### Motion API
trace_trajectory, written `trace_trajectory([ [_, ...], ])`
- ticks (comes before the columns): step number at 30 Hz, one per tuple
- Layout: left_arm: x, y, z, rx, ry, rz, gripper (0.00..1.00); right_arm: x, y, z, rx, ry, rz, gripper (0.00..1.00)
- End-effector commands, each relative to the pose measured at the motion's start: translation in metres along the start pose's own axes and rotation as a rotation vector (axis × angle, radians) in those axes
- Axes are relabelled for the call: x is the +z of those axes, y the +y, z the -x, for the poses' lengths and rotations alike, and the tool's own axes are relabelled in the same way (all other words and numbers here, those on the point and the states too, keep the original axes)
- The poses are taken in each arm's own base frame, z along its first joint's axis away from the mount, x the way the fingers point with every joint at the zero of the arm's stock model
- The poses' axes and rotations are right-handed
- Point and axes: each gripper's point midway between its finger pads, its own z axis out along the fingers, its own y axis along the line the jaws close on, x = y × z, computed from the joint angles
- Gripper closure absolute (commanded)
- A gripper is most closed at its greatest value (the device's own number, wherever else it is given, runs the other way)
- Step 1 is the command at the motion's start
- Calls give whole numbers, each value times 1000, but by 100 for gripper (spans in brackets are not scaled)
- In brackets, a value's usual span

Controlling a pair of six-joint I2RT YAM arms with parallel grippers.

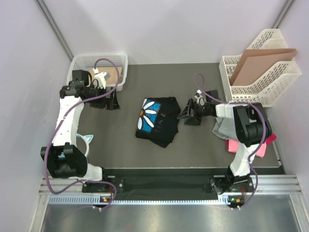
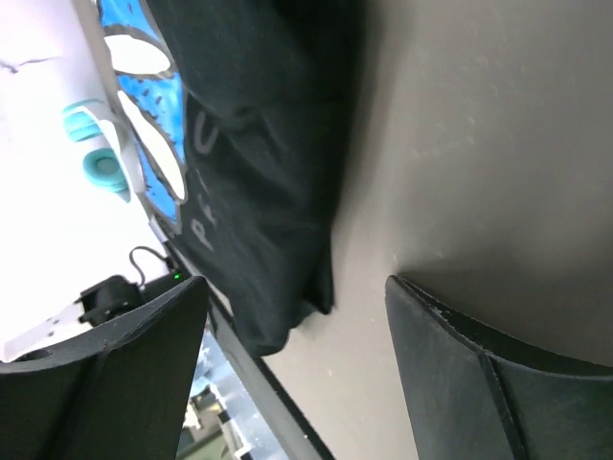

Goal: Fold and stack the t-shirts
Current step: Smooth out wrinkles on the folded tshirt, then put the neatly folded tshirt into the corner of the board with the right arm

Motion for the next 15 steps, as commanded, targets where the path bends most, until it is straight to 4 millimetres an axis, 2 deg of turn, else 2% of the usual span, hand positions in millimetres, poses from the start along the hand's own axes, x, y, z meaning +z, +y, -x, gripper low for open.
trace_trajectory([
  [1,-4,-3,0,48,-15,-6,1,18,-20,12,-34,0,-67,24],
  [3,-4,-1,0,49,-14,0,1,25,-20,16,-54,2,-81,24],
  [7,-3,-1,4,52,-13,-4,1,45,-23,13,-61,45,-104,25],
  [15,-13,-2,6,75,-16,14,1,88,-9,-11,-110,120,-116,26],
])
